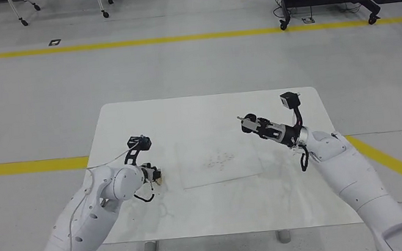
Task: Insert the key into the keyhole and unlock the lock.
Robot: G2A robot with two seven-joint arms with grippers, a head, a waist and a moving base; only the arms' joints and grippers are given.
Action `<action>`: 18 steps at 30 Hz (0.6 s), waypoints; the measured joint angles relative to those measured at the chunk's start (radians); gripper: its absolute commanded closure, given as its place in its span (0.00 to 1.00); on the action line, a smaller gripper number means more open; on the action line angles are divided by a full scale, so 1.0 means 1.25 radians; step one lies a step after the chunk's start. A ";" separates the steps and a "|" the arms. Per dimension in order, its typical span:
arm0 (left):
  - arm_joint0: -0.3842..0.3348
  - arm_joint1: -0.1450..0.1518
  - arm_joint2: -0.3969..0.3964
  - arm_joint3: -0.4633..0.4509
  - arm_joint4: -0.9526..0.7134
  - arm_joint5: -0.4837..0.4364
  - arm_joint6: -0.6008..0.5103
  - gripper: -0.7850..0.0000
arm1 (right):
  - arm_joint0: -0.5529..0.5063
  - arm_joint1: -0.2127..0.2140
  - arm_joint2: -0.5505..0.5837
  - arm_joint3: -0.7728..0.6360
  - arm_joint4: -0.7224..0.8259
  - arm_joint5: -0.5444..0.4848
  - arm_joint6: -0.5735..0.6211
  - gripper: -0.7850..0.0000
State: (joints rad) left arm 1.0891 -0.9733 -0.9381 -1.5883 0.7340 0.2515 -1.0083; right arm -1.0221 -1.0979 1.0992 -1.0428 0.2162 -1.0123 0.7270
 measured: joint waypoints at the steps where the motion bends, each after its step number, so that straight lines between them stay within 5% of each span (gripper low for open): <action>1: 0.000 -0.001 -0.001 0.001 0.000 -0.001 -0.002 0.75 | 0.000 0.000 0.000 0.000 0.000 0.000 0.000 1.00; 15: 0.007 -0.008 -0.004 -0.004 0.014 0.000 -0.030 0.66 | 0.000 0.000 0.000 0.000 0.000 0.000 0.000 1.00; 18: 0.010 -0.009 -0.007 -0.008 0.019 0.002 -0.032 0.80 | 0.000 0.000 0.000 0.000 0.000 0.000 0.000 1.00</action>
State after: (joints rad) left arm 1.1011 -0.9846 -0.9465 -1.5981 0.7581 0.2543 -1.0477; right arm -1.0221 -1.0979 1.0992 -1.0428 0.2162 -1.0123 0.7270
